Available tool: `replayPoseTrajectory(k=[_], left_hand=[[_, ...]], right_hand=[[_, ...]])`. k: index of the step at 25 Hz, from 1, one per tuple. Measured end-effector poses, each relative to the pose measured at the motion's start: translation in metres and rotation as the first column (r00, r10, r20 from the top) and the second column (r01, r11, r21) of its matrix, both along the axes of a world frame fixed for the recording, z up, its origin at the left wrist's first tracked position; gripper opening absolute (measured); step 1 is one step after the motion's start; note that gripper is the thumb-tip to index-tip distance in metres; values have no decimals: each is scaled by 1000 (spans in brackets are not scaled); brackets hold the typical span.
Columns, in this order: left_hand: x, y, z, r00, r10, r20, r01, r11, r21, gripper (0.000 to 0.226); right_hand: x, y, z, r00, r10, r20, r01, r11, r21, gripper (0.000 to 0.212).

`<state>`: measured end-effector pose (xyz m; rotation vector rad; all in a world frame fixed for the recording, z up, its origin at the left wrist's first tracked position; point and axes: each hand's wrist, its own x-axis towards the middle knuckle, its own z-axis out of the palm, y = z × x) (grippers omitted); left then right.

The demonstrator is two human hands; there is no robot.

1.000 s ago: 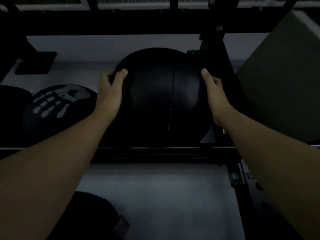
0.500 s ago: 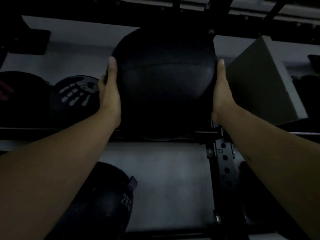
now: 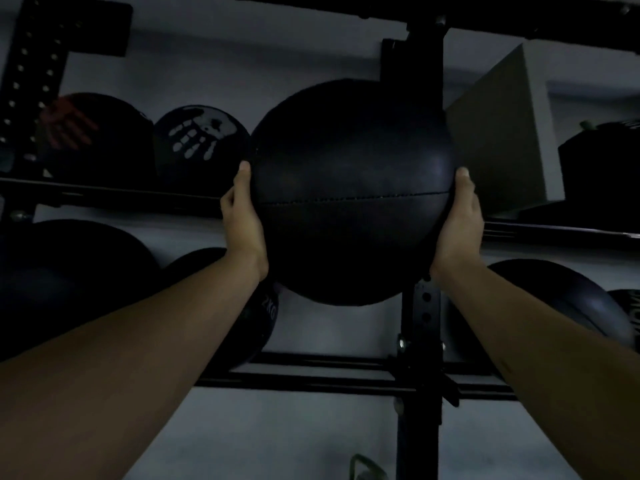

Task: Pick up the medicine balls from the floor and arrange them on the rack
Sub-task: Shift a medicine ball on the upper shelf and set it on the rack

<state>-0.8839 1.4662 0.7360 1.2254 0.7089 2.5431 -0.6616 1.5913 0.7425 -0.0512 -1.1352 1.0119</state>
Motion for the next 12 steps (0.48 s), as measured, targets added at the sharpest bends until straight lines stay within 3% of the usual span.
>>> replayPoseTrajectory(k=[5, 12], left_hand=[[11, 2, -59, 997, -50, 60, 57, 991, -117, 87], [5, 24, -83, 994, 50, 93, -33, 985, -170, 83]], right_hand=[[14, 0, -54, 999, 9, 52, -2, 992, -126, 26], [6, 32, -80, 994, 39, 105, -12, 969, -248, 27]])
